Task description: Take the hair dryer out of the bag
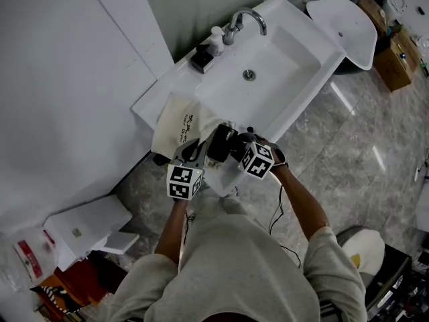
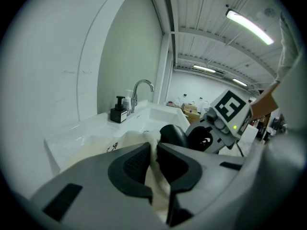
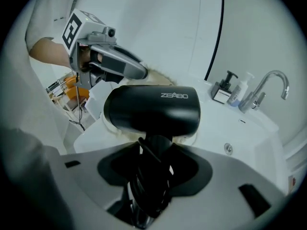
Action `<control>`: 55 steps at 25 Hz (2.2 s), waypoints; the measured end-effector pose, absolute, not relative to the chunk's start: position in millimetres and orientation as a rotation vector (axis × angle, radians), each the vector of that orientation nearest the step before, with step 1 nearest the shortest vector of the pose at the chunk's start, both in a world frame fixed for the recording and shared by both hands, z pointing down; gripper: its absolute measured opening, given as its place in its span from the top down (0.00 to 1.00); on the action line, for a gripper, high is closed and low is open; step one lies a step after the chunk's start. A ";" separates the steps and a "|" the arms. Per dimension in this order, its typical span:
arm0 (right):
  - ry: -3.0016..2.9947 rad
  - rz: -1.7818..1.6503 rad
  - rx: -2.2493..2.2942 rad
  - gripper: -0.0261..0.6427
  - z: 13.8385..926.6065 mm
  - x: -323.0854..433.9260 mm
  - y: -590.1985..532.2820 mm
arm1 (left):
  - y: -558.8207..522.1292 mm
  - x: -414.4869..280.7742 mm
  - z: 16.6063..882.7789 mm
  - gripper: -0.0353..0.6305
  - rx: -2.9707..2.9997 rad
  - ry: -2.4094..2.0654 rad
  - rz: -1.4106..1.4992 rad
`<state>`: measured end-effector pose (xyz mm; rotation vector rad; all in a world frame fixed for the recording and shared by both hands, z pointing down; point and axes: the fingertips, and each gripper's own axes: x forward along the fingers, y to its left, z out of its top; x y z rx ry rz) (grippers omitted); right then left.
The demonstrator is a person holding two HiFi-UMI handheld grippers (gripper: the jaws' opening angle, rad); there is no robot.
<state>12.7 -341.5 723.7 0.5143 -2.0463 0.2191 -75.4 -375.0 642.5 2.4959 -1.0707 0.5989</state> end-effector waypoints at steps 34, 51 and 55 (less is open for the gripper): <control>-2.434 0.453 1.326 0.67 597.8 39.7 -347.5 | -356.6 -75.3 604.4 0.78 2.569 -1.082 0.495; -2.493 0.222 1.535 0.67 505.3 66.4 -384.1 | -397.4 -114.0 519.3 0.92 2.656 -1.296 0.338; -2.499 0.169 1.580 0.67 490.4 71.6 -392.7 | -407.0 -114.7 503.5 0.92 2.686 -1.315 0.312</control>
